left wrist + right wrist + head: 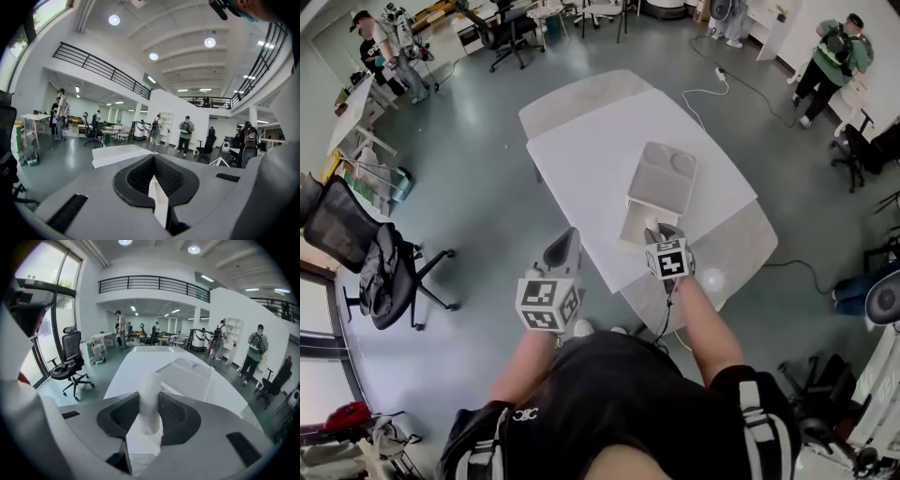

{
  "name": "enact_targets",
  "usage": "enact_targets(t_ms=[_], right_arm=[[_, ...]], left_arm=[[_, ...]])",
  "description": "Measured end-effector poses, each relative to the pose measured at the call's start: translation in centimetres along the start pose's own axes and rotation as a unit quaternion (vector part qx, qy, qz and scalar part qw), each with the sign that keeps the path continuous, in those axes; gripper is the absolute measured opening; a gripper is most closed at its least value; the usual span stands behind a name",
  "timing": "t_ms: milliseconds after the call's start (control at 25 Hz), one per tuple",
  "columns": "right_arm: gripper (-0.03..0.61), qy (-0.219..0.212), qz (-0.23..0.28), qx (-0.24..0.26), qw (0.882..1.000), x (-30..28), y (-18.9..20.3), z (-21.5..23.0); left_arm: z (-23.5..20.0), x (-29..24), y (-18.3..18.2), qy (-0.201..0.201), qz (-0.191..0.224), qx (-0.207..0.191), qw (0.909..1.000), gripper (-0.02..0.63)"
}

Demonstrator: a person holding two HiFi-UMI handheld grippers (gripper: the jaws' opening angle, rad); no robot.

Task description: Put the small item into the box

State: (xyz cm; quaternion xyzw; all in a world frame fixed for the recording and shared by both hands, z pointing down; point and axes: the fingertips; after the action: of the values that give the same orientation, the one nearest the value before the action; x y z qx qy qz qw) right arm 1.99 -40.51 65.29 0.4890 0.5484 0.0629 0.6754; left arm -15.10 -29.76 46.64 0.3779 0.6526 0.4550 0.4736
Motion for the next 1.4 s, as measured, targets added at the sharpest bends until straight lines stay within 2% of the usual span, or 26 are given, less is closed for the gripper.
enact_targets(t_ms=[280, 440, 920, 1080, 1160, 1280, 1400], right_arm=[[0.127, -0.019, -0.077, 0.070, 0.994, -2.6, 2.6, -0.1], [0.127, -0.011, -0.093, 0.086, 0.992, -3.8, 3.1, 0.3], [0.133, -0.021, -0.138, 0.093, 0.986, -5.8, 4.5, 0.0], [0.150, -0.024, -0.156, 0.058, 0.986, -5.7, 5.7, 0.0], [0.150, -0.020, -0.149, 0.037, 0.988, -5.4, 5.6, 0.1], [0.146, -0.008, -0.089, 0.030, 0.996, -4.4, 2.7, 0.2], [0.089, 0.000, -0.028, 0.018, 0.999, -2.6, 0.3, -0.2]], left_arm=[[-1.0, 0.2, 0.3, -0.012, -0.005, 0.009, 0.9999, 0.005], [-1.5, 0.3, 0.3, -0.017, -0.006, 0.011, 0.9998, 0.006], [-2.7, 0.5, 1.0, -0.024, -0.014, 0.018, 0.9994, 0.006], [-2.9, 0.4, 1.2, -0.022, -0.016, 0.020, 0.9994, 0.006], [-3.1, 0.3, 1.0, -0.021, -0.017, 0.021, 0.9994, 0.006], [-3.4, -0.1, 0.7, -0.014, -0.016, 0.022, 0.9995, 0.005], [-3.3, -0.5, 0.7, -0.004, -0.016, 0.021, 0.9996, 0.005]])
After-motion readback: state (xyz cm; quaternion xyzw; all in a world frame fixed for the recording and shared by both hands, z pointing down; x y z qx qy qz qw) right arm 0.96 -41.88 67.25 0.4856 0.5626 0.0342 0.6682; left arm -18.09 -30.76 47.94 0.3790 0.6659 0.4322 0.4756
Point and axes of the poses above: the fingertips, and each gripper's own axes: x backward along the fingers, z to its right, y out of its underside, and after that the axes turned 5 degrees about -z, right-handed
